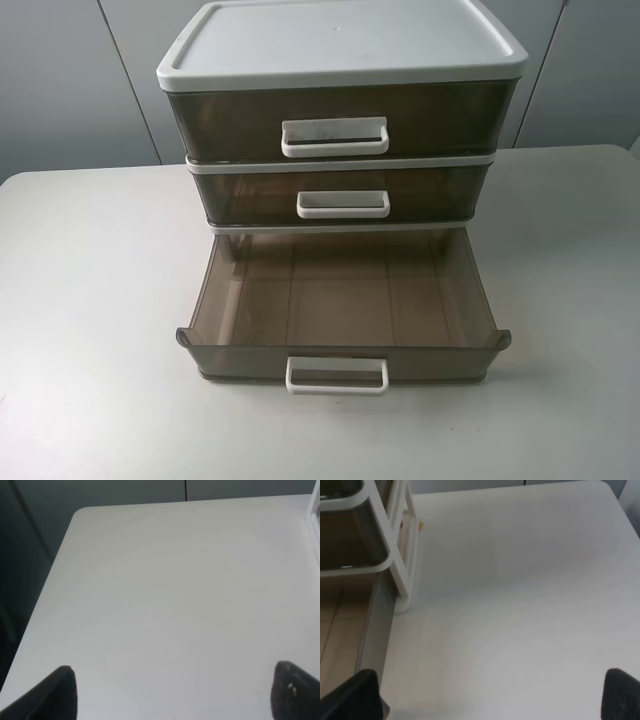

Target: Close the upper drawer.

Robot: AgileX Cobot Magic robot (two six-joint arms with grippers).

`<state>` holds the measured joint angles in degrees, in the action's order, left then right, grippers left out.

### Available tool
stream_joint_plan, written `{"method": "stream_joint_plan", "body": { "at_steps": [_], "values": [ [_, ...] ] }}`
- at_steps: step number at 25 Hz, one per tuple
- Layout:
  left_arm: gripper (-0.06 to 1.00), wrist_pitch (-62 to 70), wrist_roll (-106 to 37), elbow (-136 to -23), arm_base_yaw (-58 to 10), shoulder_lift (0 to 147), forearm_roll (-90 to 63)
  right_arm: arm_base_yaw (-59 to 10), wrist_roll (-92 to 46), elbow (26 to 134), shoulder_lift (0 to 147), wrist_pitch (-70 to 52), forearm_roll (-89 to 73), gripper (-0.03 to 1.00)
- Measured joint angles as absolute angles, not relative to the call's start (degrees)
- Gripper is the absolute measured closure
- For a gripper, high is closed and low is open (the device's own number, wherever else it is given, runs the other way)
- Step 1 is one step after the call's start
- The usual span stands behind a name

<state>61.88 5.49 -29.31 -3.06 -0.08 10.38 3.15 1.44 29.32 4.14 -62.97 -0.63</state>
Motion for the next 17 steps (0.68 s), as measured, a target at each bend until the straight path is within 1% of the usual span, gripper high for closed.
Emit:
{"method": "stream_joint_plan", "body": {
  "at_steps": [9,17],
  "values": [
    [0.2,61.88,5.49,-29.31,-3.06,-0.08,10.38,3.15,-0.33,29.32,0.32,-62.82,-0.63,0.3],
    [0.2,61.88,5.49,-29.31,-3.06,-0.08,10.38,3.15,-0.91,29.32,-0.06,-62.82,-2.95,0.3]
  ]
}}
